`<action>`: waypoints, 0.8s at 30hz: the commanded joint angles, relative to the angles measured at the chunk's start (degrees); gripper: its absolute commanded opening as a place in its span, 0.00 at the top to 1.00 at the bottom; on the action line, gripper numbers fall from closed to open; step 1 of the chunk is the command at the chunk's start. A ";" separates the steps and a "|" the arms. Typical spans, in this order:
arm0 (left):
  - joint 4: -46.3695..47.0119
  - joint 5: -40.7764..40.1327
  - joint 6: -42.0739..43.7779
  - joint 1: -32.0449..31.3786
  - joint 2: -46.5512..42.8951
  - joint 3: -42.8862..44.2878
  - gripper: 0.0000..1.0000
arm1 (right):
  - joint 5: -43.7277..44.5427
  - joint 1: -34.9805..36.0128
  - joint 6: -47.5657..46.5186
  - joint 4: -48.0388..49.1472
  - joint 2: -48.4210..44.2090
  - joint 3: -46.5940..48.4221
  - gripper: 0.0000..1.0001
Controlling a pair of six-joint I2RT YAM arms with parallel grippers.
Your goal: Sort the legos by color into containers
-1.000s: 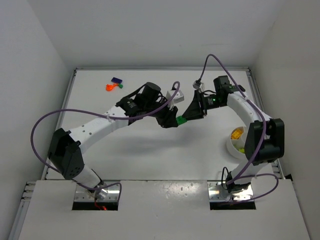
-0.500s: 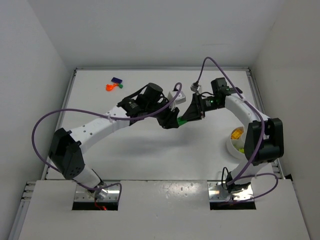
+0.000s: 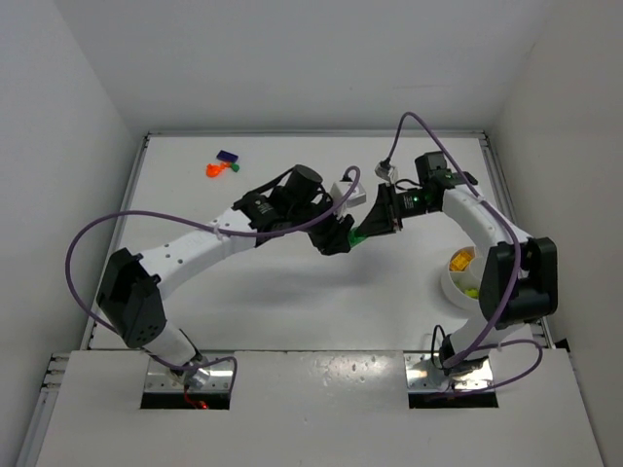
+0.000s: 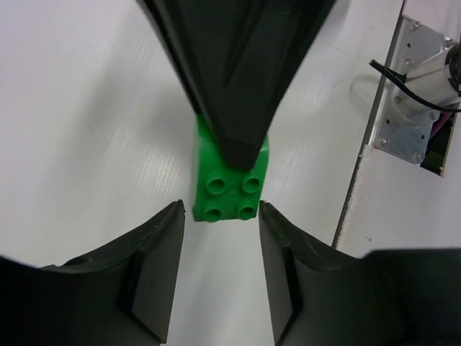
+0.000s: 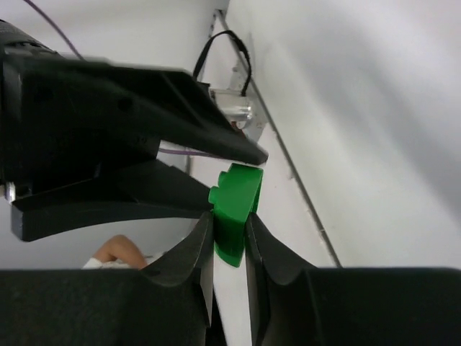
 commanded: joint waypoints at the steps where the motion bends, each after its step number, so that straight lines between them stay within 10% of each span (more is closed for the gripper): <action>1: 2.67 -1.33 -0.33 1.30 -1.73 1.34 0.48 | 3.59 -0.47 -6.51 -1.59 -4.04 0.52 1.00; 15: 2.67 -0.18 -0.86 12.12 -4.72 -1.38 0.24 | 32.06 -8.90 -15.93 -19.76 -14.41 7.29 1.00; 17: 3.20 -0.18 -0.86 12.64 -4.72 -1.39 0.02 | 34.62 -10.48 -17.07 -22.33 -14.93 8.95 1.00; 24: 4.25 -1.24 -2.00 13.70 -4.72 -2.00 0.00 | 49.46 -18.21 -16.55 -24.54 -20.12 9.14 1.00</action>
